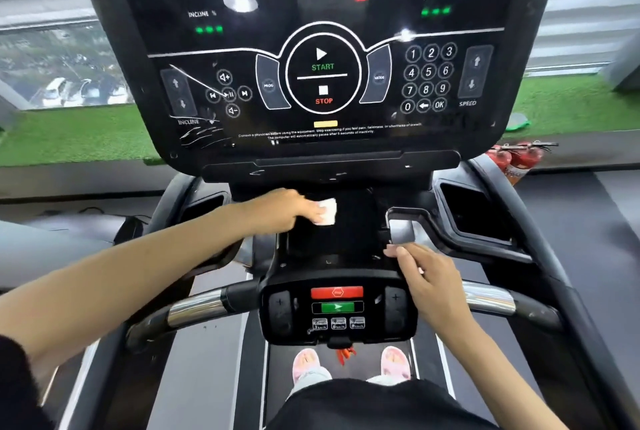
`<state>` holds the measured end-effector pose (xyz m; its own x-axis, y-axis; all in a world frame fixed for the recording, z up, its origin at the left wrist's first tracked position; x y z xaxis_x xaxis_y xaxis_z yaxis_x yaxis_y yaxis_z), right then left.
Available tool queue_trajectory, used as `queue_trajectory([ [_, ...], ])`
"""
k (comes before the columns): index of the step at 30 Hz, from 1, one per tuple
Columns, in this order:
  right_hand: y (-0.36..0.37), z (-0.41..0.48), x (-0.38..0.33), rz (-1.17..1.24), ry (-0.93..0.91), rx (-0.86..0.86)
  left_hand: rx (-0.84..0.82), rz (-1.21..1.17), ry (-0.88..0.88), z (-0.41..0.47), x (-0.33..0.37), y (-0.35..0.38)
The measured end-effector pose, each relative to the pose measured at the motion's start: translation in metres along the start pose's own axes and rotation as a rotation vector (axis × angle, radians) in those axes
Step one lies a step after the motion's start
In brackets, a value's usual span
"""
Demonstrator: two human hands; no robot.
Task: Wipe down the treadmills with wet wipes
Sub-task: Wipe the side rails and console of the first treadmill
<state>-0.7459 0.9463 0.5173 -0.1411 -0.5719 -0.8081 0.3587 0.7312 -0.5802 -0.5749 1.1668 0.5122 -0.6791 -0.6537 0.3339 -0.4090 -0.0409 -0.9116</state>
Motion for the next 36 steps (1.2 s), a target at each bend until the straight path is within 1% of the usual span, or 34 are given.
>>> queue_trajectory([
  [2,0.0,0.0,0.0,-0.019,-0.012,0.008,-0.049,-0.101,-0.029,-0.017,-0.011,0.008],
  [3,0.0,0.0,-0.001,-0.032,-0.015,0.007,-0.094,-0.119,-0.005,-0.022,-0.006,0.013],
  [5,0.001,0.0,0.0,-0.046,-0.012,0.002,-0.163,-0.069,0.075,-0.019,0.014,0.022],
  [6,0.001,0.0,0.0,-0.047,-0.01,0.001,-0.158,-0.048,0.116,-0.012,0.024,0.024],
  [9,0.0,0.0,0.0,-0.039,-0.012,-0.006,-0.089,-0.097,0.199,0.01,0.045,0.021],
  [10,0.0,0.0,0.0,-0.034,-0.013,-0.009,-0.056,-0.087,0.197,0.014,0.042,0.018],
  [12,0.0,0.0,0.001,-0.024,-0.012,-0.01,0.008,-0.022,0.137,0.014,0.026,0.008],
  [15,0.0,0.0,0.001,-0.027,-0.019,0.003,0.027,0.046,0.015,-0.005,-0.009,-0.009],
  [17,0.001,-0.001,0.002,-0.034,-0.015,0.01,-0.007,-0.023,-0.008,-0.022,-0.023,-0.008],
  [18,0.001,-0.001,0.002,-0.039,-0.012,0.012,-0.05,-0.046,-0.002,-0.029,-0.021,-0.004],
  [21,0.001,-0.001,0.002,-0.044,0.007,0.005,-0.172,-0.007,0.096,-0.029,0.006,0.014],
  [22,0.0,0.0,0.002,-0.043,0.013,0.0,-0.176,-0.002,0.129,-0.023,0.015,0.018],
  [25,0.0,0.0,0.001,-0.022,0.015,-0.014,-0.072,0.012,0.171,-0.002,0.027,0.01],
  [27,0.0,0.001,0.001,-0.011,0.011,-0.012,-0.005,0.07,0.115,-0.001,0.013,-0.004],
  [30,0.001,0.001,0.003,-0.011,0.009,-0.005,0.02,0.064,0.034,-0.02,-0.012,-0.016],
  [32,0.001,0.001,0.003,-0.02,0.008,-0.003,-0.02,-0.028,0.015,-0.032,-0.01,-0.012],
  [34,0.002,0.001,0.004,-0.032,0.011,-0.009,-0.134,-0.013,0.041,-0.035,0.007,0.003],
  [35,0.002,0.001,0.004,-0.033,0.012,-0.011,-0.17,0.009,0.071,-0.032,0.016,0.01],
  [36,0.002,0.001,0.004,-0.031,0.011,-0.013,-0.168,0.01,0.104,-0.027,0.021,0.015],
])
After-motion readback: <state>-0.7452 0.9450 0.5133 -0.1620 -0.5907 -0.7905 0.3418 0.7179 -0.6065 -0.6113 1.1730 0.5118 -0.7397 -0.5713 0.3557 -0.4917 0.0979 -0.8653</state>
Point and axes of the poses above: each hand's wrist, its own z-axis towards the middle knuckle, its own y-axis out of the palm, x = y × z, the point moved 3 cm from there along z, towards the middle knuckle, and after that the axes turned 10 degrees about x, right-handed, at the moved point
